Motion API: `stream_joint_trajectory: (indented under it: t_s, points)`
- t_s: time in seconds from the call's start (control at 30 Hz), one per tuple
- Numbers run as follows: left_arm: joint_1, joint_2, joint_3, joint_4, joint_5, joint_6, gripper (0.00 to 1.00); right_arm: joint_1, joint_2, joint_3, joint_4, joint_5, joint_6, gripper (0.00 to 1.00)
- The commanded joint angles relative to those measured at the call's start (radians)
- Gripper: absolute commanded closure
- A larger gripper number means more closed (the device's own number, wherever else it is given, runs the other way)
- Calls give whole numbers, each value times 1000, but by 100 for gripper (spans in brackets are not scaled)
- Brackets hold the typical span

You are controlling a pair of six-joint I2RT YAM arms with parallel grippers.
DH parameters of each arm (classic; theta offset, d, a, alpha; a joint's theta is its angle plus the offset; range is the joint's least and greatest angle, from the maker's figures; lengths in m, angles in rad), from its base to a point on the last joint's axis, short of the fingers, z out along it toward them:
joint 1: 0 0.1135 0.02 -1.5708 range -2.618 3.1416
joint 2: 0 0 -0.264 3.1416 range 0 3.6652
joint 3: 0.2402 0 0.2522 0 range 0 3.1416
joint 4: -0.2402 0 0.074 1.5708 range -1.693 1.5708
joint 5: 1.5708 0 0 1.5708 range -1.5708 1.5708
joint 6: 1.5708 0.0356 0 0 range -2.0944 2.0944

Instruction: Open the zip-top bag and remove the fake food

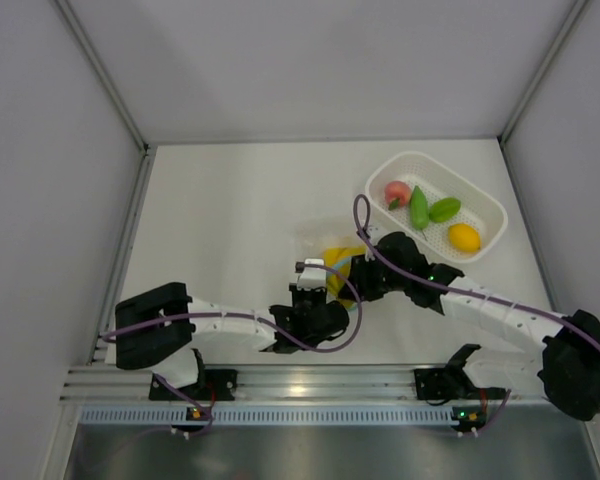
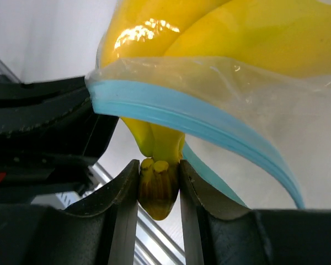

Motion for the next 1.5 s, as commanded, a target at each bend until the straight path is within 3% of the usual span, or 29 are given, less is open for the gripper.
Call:
stream_joint_trajectory:
  t_s: [0.0,0.2,0.4,0.67,1.03,1.33,1.47]
  points:
    - [12,-41,-23,-12,-64,-33,100,-2,-62,17,-21,-194,-14,100]
    - [57,-79,-21,-12,-45,-25,100,4,-125,-23,-140,-250,-156,100]
    - [92,-107,12,-9,-28,56,100,32,-174,-49,-82,-417,-194,100]
    - [140,-214,-66,-9,12,64,100,38,-211,-40,-39,-482,-186,100]
    - [175,-286,-105,-12,75,45,100,36,-162,45,155,-531,-46,100]
    - [192,-278,-102,-10,120,44,100,41,-145,78,410,-744,149,100]
    - [192,-304,-94,17,214,100,100,41,-121,117,438,-783,125,100]
